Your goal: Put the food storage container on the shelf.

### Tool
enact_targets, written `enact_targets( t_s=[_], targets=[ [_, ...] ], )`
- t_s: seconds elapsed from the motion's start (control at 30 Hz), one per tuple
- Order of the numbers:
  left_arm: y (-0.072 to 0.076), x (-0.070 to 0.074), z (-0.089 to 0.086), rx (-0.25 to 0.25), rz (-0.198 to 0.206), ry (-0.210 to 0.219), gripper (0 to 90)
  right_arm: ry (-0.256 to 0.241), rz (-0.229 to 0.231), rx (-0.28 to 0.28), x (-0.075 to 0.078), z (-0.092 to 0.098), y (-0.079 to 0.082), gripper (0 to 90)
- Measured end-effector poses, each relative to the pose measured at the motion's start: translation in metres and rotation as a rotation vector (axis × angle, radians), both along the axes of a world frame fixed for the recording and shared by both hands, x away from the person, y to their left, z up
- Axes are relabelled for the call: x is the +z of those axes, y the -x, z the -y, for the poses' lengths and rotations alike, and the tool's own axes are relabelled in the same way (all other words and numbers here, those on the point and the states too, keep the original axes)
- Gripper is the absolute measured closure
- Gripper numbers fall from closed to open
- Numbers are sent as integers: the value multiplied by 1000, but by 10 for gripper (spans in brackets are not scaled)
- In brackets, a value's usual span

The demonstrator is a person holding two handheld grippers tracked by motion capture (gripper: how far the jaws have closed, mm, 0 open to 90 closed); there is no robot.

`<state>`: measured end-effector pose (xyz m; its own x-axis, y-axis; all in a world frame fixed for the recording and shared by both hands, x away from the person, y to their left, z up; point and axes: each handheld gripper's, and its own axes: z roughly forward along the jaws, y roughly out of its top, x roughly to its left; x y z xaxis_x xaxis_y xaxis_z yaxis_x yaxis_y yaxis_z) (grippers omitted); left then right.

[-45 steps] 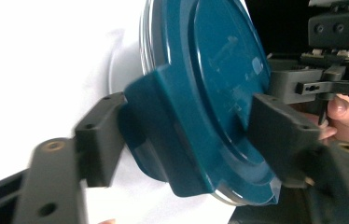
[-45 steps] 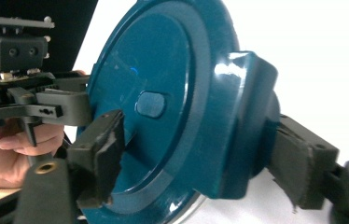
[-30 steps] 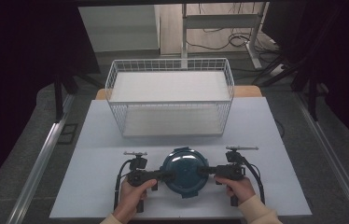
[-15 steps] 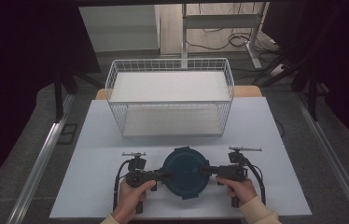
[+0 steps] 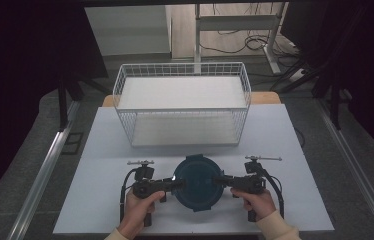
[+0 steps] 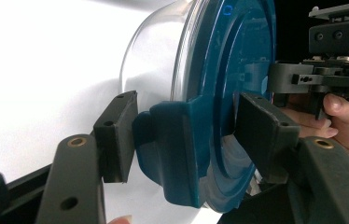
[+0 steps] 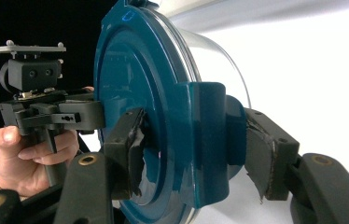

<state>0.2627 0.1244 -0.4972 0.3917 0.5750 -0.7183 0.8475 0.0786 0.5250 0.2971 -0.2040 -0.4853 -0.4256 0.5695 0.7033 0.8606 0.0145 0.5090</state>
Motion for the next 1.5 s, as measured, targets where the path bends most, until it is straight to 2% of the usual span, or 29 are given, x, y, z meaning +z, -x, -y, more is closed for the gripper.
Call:
enact_targets(
  t_s=[0.2, 0.47, 0.9, 1.1, 1.5],
  targets=[
    [-3, 11, -3, -2, 14, 0, 411, -4, 30, 3, 10, -2, -2, 431],
    [-16, 24, -6, -14, 38, 0, 412, -1, 64, -2, 24, -5, -11, 431],
    [-31, 66, -11, -13, 107, -15, 414, -19, 135, -6, 60, -10, -23, 432],
    [-37, 86, -13, -10, 139, -27, 415, -37, 149, -3, 76, -11, -29, 433],
    [-50, 108, -20, -10, 167, -19, 415, -32, 176, -2, 101, -18, -40, 433]
  ],
)
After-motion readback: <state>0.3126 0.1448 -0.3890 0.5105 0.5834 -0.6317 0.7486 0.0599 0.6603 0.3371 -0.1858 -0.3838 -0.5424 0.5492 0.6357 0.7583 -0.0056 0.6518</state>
